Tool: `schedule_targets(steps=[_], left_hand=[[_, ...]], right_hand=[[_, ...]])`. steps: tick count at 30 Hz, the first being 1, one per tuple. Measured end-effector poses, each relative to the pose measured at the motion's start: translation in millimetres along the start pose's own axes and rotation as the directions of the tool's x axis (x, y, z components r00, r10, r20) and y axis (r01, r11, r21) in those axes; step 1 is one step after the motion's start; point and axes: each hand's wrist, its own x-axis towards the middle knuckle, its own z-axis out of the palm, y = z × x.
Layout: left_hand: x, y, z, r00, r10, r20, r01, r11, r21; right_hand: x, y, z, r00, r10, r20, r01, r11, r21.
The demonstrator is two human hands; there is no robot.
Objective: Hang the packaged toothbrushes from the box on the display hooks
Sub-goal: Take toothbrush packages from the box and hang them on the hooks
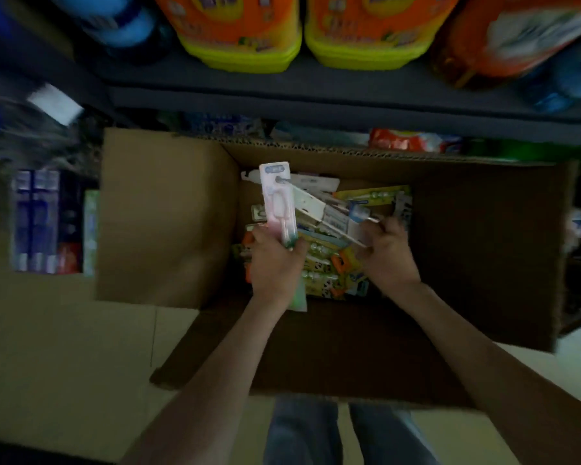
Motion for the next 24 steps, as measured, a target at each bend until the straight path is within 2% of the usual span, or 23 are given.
schedule_targets(steps=[2,4,5,7,10,15,18,20,24], left_hand=[[-34.9,31.0,-21.1,1.0,-0.012,0.026,0.015,0.993,-0.119],[-69.5,59.4,-45.1,0.997,0.019,0.069,-0.002,0.972,-0.237],[-87.2,72.6,-58.4,0.994,0.058,0.092,-0.029,0.957,-0.288],[-120.2,96.4,-84.5,0.982,0.145,0.122,-0.09,0.924,-0.371],[-165.6,137.2,-126.3,0.953,0.249,0.173,-0.154,0.889,-0.431],[-230.3,210.2,-188.6,0.872,0.443,0.207,-0.347,0.859,-0.376],[-263.3,251.9,-220.3,0.814,0.551,0.186,-0.457,0.804,-0.381],[-281.2,277.2,-239.0,0.772,0.608,0.184,-0.506,0.764,-0.4],[-315.6,329.1,-276.9,0.688,0.711,0.148,-0.596,0.669,-0.444]], right_hand=[[-35.3,-19.1,-36.8,0.986,0.037,0.165,-0.069,0.979,0.191],[-74.4,-36.9,-75.6,0.938,-0.013,0.348,-0.137,0.906,0.402],[-95.0,-45.2,-95.8,0.915,-0.061,0.399,-0.157,0.857,0.49],[-133.2,-58.6,-135.1,0.9,-0.163,0.404,-0.124,0.794,0.595],[-183.7,-87.1,-195.6,0.913,-0.254,0.321,-0.024,0.749,0.662],[-254.0,-136.2,-281.5,0.921,-0.373,0.11,0.184,0.665,0.724],[-289.2,-160.0,-327.3,0.933,-0.359,-0.015,0.257,0.635,0.728],[-311.6,-173.7,-356.9,0.938,-0.326,-0.117,0.294,0.568,0.769],[-352.7,-200.2,-411.1,0.898,-0.344,-0.275,0.425,0.512,0.746]])
